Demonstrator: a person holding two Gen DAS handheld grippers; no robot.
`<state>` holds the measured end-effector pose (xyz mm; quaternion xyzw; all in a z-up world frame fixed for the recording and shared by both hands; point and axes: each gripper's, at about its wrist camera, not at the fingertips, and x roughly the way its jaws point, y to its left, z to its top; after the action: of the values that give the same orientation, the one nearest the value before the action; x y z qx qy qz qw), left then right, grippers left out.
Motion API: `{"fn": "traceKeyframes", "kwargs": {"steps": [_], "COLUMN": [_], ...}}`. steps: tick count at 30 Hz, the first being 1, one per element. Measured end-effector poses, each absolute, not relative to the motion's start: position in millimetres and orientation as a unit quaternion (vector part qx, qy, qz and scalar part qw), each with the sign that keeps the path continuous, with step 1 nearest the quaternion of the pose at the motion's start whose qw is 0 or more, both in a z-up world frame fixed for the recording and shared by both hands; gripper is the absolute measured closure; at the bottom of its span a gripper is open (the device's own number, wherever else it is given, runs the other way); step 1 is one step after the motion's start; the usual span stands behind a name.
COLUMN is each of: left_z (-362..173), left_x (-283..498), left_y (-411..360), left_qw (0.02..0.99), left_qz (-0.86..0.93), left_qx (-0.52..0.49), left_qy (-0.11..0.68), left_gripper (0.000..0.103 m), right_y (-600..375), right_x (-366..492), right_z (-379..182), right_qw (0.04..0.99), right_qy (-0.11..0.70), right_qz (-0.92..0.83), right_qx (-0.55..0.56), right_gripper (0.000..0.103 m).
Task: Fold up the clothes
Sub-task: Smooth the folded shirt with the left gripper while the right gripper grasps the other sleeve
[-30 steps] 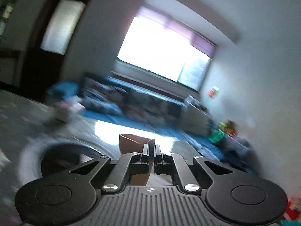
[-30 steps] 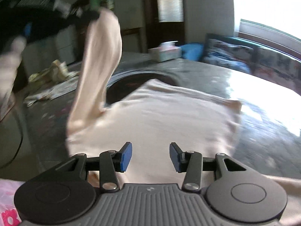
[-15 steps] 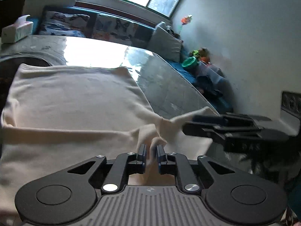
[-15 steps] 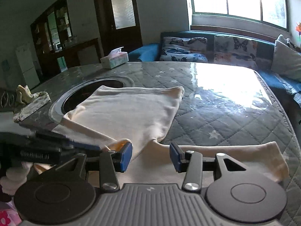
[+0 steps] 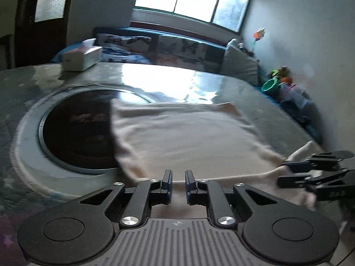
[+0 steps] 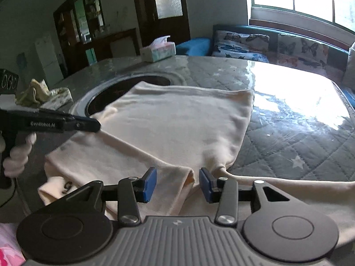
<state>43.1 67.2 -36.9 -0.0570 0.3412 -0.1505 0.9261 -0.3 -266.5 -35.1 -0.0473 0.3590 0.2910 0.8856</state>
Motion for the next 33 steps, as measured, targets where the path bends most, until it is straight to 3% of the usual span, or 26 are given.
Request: {"fn": "traceKeyframes", "kwargs": {"steps": [5,7,12,14,18,33], "left_z": [-40.7,-39.8,-39.4,-39.5,-34.7,-41.6], "left_x": [42.0,40.2,38.2,38.5,35.5,10.6], "left_y": [75.8,75.8,82.6,85.7,88.7,51.7], "left_qw": [0.926,0.929,0.933,0.934,0.936,0.922], "left_qz": [-0.154,-0.150,-0.136,-0.127,-0.112,-0.181], "left_qx": [-0.044,-0.031,-0.030,-0.031,-0.028,-0.010], "left_qy": [0.340,0.337,0.332,0.332,0.332,0.341], "left_gripper": [0.090,0.090,0.090,0.090,0.089,0.089], "right_y": [-259.8,-256.9,-250.7,-252.1,-255.9,-248.9], "right_x": [1.2,1.5,8.9,11.4,0.6,-44.3], "right_z": [-40.7,-36.2,-35.3,-42.3,-30.3,-37.8], "right_qw": [0.883,0.886,0.890,0.889,0.894,0.876], "right_qy": [0.364,0.354,0.347,0.353,0.334,0.337], "right_qz": [0.287,0.286,0.281,0.275,0.278,0.327], "right_qx": [-0.074,-0.083,-0.093,-0.098,-0.106,-0.111], "right_gripper": [0.088,0.092,0.092,0.085,0.083,0.083]}}
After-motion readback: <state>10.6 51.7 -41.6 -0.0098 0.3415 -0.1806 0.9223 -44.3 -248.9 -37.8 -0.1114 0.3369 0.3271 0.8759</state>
